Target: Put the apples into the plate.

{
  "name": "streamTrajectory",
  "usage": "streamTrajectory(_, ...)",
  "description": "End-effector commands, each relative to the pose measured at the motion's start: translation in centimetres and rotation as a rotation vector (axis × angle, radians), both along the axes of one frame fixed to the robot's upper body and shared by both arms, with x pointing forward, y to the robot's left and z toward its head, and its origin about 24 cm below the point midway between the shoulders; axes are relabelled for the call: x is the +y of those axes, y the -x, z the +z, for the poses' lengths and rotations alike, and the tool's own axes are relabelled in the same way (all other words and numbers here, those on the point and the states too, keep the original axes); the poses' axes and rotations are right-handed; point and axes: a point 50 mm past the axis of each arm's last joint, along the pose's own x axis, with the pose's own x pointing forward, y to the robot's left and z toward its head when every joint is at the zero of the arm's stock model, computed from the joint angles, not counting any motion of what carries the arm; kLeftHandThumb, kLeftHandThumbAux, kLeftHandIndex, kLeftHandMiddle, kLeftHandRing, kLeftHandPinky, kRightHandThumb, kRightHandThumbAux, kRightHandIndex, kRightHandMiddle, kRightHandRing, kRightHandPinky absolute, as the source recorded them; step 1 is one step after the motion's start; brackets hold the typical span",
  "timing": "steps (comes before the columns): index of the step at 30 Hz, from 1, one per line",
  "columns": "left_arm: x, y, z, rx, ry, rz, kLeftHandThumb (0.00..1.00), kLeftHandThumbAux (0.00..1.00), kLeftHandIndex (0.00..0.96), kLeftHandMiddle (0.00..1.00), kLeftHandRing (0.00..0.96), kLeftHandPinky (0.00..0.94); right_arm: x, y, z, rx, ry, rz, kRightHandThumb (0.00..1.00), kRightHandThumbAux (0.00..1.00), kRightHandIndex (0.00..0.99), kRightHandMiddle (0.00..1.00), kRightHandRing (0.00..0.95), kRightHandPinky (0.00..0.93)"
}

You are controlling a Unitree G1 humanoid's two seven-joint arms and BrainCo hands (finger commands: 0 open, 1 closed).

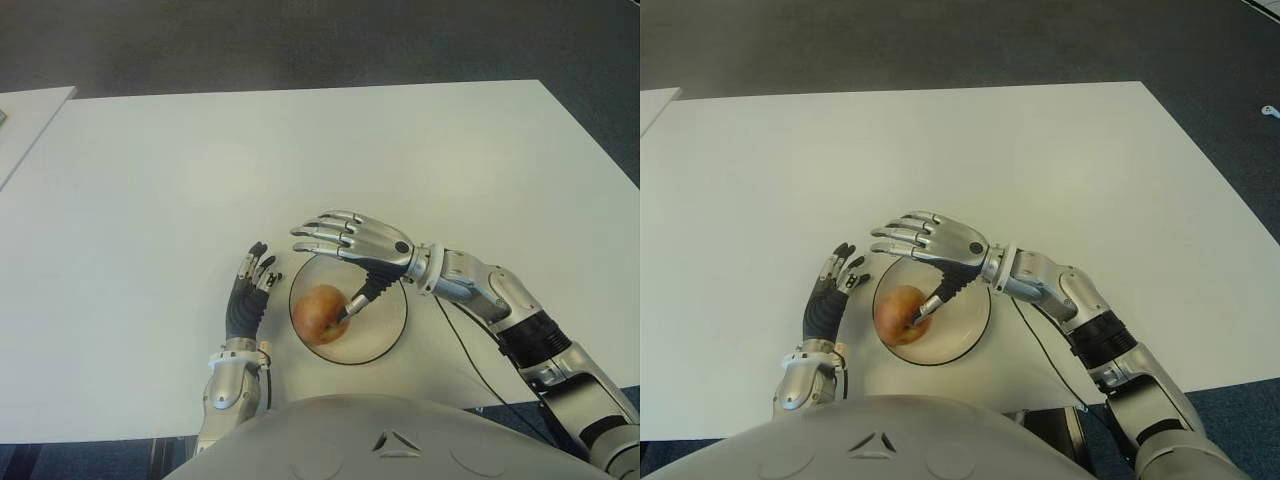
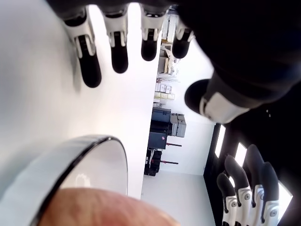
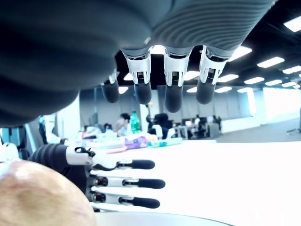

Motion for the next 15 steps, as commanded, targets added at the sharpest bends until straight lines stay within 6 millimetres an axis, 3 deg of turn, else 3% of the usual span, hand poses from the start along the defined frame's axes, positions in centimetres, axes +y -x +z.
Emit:
streamTrajectory(1, -0.2, 0.4, -0.9, 0.07, 0.015, -0.007, 0.195, 0.579, 0.044, 0.096, 0.149, 0.222, -0.3, -0.2, -0.1, 0.029, -0.008, -0.033, 0.052, 0.267, 0.0, 0.0, 0.0, 0.0)
streamTrajectory(6, -0.2, 0.4, -1.1, 0.083, 0.014, 0.003, 0.193, 0.593, 0.05, 0.105, 0.146, 0.203, -2.5, -3.5, 2.0, 0.146, -0.092, -0.176, 0.111, 0.269, 0.0, 0.0, 0.0, 0.0)
streamTrajectory(11, -0.2, 0.4, -1.1, 0.085, 0.01, 0.007, 0.185, 0.594, 0.042, 0.103, 0.141, 0.195, -4.2, -5.3, 2.0, 0.321, -0.215, -0.329, 0.155, 0.26, 0.0, 0.0, 0.0, 0.0)
streamTrajectory(15, -0.3, 0.6, -1.2, 0.095, 0.011, 0.007, 0.182, 0.586, 0.032, 0.088, 0.123, 0.166, -6.1, -6.7, 0.9, 0.45, -0.426, -0.516, 0.173, 0.246, 0.0, 0.0, 0.0, 0.0)
